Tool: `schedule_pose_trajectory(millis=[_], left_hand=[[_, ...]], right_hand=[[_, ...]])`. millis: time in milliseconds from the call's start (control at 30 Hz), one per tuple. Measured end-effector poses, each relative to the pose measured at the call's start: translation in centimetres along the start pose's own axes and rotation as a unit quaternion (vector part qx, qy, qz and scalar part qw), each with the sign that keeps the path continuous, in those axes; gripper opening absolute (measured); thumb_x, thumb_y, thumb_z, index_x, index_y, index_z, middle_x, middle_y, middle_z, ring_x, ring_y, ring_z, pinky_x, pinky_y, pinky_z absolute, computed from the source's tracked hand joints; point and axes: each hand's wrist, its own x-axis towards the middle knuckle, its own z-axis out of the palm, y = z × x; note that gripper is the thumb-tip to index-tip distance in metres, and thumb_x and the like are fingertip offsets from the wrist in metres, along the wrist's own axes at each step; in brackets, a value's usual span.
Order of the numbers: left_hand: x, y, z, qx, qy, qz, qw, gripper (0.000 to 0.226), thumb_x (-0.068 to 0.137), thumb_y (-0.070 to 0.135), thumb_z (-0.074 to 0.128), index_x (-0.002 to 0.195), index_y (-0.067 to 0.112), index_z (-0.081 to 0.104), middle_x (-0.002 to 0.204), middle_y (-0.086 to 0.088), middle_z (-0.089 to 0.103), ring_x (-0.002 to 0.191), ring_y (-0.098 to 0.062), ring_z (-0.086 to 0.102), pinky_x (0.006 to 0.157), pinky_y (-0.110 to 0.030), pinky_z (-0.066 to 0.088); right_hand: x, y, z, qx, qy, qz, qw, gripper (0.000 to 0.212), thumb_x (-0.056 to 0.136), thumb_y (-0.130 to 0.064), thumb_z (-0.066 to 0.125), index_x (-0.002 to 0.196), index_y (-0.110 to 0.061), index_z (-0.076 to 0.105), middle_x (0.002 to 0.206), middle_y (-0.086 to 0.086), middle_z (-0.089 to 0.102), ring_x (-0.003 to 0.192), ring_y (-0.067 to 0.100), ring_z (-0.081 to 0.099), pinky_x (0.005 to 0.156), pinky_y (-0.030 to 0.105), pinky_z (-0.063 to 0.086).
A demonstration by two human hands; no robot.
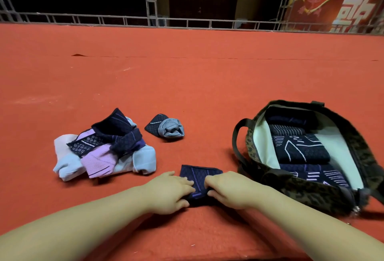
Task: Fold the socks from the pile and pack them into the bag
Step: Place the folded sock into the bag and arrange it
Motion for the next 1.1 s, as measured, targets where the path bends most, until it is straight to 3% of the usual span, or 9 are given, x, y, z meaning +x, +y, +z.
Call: schedule_pose_trajectory(millis=[67,133,233,367,533,667,867,967,1100], left_hand=[[-0.3,0.4,-1.4,0.006,-0.027,0.001,1.0,0.028,0.096,0.031,0.044,0.117,0.015,0.053,0.123,-0.008,0.058,0.11,-0.03,0.054,0.087,-0.038,0.04],[-0.2,0.5,-2.8,-0.024,-0.084,0.0,0.996,0.021,0.096,0.027,0.045,0.108,0.012,0.054,0.107,-0.013,0.061,0.089,-0.03,0.053,0.071,-0.035,0.037],[1.0,-0.2,-4.2,-0.1,-0.124,-0.006,0.987,0.023,0.095,0.026,0.047,0.11,0.012,0.058,0.108,-0.01,0.062,0.089,-0.025,0.052,0.074,-0.031,0.037],[3.0,-1.5,-3.5,-0.185,-0.075,-0.072,0.977,0.026,0.095,0.033,0.05,0.109,0.015,0.061,0.111,-0.006,0.065,0.093,-0.019,0.056,0.079,-0.028,0.041],[4.2,-2.0,-1.4,-0.191,-0.005,-0.131,0.973,0.033,0.091,0.046,0.051,0.105,0.017,0.055,0.108,-0.005,0.063,0.094,-0.021,0.055,0.08,-0.032,0.041],[3.9,-2.3,-0.4,-0.227,0.011,-0.166,0.96,0.039,0.085,0.054,0.056,0.106,0.02,0.054,0.111,0.0,0.062,0.101,-0.02,0.057,0.086,-0.033,0.045],[3.0,-2.3,-0.8,-0.325,-0.008,-0.119,0.938,0.027,0.082,0.045,0.067,0.085,0.025,0.049,0.081,0.009,0.055,0.072,-0.01,0.051,0.065,-0.026,0.04],[2.4,-1.7,-2.7,-0.464,0.065,-0.066,0.881,0.022,0.084,0.025,0.07,0.082,0.024,0.048,0.07,0.01,0.051,0.06,-0.002,0.046,0.058,-0.021,0.038],[3.1,0.5,-7.3,-0.509,0.187,-0.024,0.84,0.022,0.084,0.017,0.071,0.085,0.023,0.05,0.066,0.014,0.056,0.059,0.001,0.049,0.059,-0.02,0.039]], right_hand=[[-0.4,-0.5,-1.1,0.023,-0.049,-0.006,0.999,0.019,0.097,-0.031,0.045,0.109,-0.018,0.05,0.105,0.008,0.063,0.094,0.028,0.057,0.073,0.033,0.035],[-0.6,-0.8,-2.0,0.087,-0.106,0.012,0.99,0.018,0.095,-0.03,0.051,0.109,-0.019,0.053,0.099,0.004,0.061,0.088,0.021,0.053,0.069,0.029,0.033],[0.1,-0.2,-2.2,0.179,-0.127,0.063,0.974,0.014,0.091,-0.029,0.058,0.101,-0.019,0.057,0.093,-0.005,0.058,0.083,0.013,0.052,0.068,0.027,0.037],[1.2,1.2,-0.9,0.182,-0.065,0.15,0.97,0.01,0.09,-0.033,0.059,0.092,-0.025,0.053,0.093,-0.006,0.058,0.088,0.015,0.054,0.071,0.027,0.039],[1.8,1.6,0.5,0.137,-0.026,0.21,0.968,0.024,0.089,-0.039,0.057,0.106,-0.021,0.056,0.112,0.001,0.063,0.104,0.021,0.057,0.082,0.031,0.043],[1.9,1.9,0.8,0.143,-0.064,0.225,0.962,0.036,0.088,-0.046,0.055,0.11,-0.017,0.055,0.117,0.006,0.061,0.105,0.024,0.057,0.086,0.034,0.045],[0.2,1.0,-0.2,0.242,-0.125,0.213,0.938,0.037,0.08,-0.047,0.066,0.102,-0.017,0.062,0.099,0.001,0.065,0.09,0.019,0.06,0.075,0.03,0.044],[-1.7,0.0,-1.3,0.306,-0.044,0.192,0.932,0.029,0.08,-0.042,0.067,0.096,-0.018,0.065,0.088,-0.001,0.067,0.084,0.017,0.063,0.074,0.031,0.048],[-5.8,-0.6,-4.7,0.218,0.192,0.23,0.929,0.021,0.082,-0.042,0.061,0.093,-0.024,0.058,0.085,-0.008,0.064,0.081,0.013,0.059,0.073,0.031,0.046]])
